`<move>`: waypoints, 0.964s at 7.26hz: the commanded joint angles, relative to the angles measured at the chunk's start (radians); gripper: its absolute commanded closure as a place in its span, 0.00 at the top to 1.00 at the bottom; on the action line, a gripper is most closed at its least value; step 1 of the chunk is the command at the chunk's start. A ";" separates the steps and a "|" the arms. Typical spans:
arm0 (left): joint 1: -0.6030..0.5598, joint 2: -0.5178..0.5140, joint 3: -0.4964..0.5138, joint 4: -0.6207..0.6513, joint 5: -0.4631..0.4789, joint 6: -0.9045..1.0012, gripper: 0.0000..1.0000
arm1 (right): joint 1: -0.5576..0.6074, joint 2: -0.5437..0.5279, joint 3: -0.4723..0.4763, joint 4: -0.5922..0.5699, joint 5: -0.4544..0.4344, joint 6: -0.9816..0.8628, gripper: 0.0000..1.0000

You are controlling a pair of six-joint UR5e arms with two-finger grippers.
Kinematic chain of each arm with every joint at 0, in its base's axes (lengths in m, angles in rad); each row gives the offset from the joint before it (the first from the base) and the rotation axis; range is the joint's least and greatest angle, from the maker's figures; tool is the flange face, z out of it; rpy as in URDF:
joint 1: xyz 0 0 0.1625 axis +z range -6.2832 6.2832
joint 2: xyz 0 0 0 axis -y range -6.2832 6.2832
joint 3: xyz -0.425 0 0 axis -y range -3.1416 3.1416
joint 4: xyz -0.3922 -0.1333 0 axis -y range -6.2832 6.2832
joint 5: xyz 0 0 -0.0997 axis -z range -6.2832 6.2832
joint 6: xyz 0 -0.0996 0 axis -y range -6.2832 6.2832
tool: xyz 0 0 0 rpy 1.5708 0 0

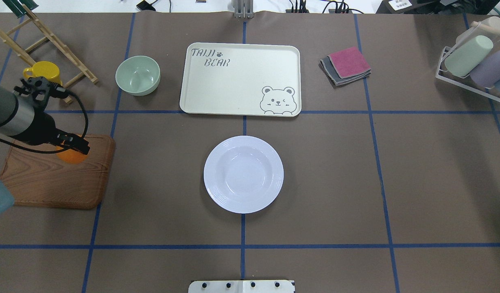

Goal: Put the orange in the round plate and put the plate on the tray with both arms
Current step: 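Carry the orange with the left gripper onto the white plate and release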

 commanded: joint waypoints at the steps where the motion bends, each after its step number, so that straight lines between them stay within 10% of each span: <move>1: 0.111 -0.223 -0.019 0.166 0.010 -0.219 0.00 | 0.000 -0.001 0.001 0.001 0.002 0.000 1.00; 4: 0.375 -0.519 0.181 0.169 0.247 -0.533 0.00 | -0.003 0.000 0.004 0.004 0.002 0.002 1.00; 7: 0.405 -0.719 0.422 0.135 0.299 -0.619 0.00 | -0.009 0.006 0.002 0.005 0.003 0.003 1.00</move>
